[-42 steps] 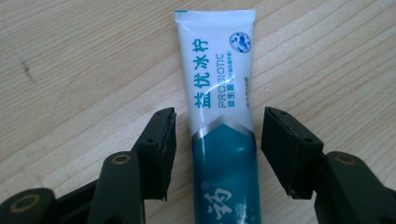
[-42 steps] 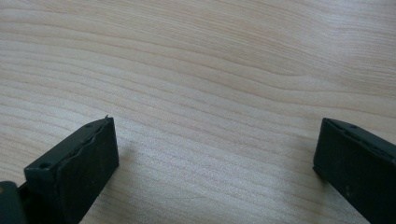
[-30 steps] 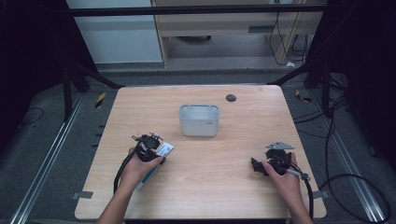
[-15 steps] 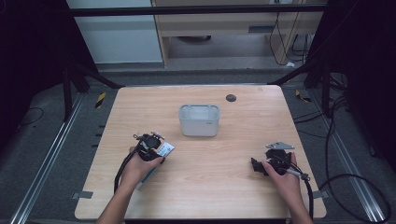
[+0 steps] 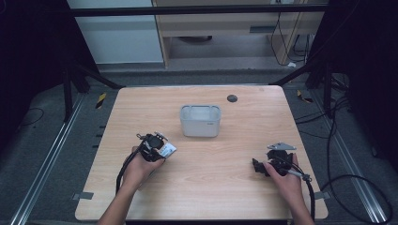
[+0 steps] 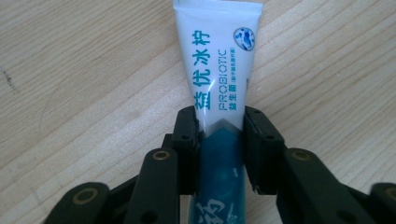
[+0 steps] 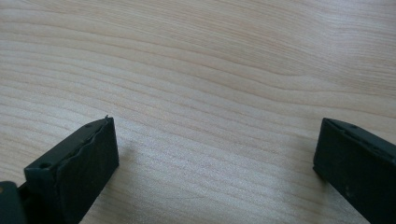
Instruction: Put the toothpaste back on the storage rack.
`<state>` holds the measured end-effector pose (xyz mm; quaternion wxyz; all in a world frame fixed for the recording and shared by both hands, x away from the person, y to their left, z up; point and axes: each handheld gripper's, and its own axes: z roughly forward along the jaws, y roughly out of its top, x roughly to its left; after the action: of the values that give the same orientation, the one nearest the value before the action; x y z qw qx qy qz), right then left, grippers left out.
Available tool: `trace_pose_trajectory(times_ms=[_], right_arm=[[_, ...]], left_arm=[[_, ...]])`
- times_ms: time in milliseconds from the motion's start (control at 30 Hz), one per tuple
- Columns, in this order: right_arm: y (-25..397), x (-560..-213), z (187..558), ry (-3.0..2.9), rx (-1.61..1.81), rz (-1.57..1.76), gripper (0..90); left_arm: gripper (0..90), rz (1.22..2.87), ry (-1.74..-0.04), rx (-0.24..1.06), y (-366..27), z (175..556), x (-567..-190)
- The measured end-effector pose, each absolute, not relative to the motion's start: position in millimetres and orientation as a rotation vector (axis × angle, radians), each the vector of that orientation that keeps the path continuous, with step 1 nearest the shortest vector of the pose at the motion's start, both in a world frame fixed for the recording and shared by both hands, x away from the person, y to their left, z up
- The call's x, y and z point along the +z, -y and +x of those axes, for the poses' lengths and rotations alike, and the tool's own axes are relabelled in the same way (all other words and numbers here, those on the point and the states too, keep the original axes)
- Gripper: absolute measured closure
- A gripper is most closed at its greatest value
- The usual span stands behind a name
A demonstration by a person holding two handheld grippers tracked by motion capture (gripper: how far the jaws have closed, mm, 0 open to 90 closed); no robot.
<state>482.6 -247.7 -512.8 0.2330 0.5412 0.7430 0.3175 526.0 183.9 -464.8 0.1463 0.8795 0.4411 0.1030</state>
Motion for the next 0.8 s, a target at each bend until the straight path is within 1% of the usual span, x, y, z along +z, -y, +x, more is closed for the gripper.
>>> trace_pose_trajectory(times_ms=[200,467,633,800], right_arm=[[247.7,-512.8,482.6,-2.041,0.872,1.487,0.3],[247.7,-512.8,482.7,-2.041,0.872,1.487,0.3],[247.7,-512.8,482.6,-2.041,0.872,1.487,0.4],[247.7,-512.8,482.6,-2.041,0.872,1.487,0.3]], left_arm=[[77.5,2.520,-1.237,0.274,-187.5,525.1,-460.2],[78.6,2.484,-1.226,0.259,-192.6,522.8,-456.3],[78.8,2.436,-1.217,0.285,-195.0,520.6,-443.4],[78.8,2.422,-1.200,0.303,-194.6,520.3,-432.3]])
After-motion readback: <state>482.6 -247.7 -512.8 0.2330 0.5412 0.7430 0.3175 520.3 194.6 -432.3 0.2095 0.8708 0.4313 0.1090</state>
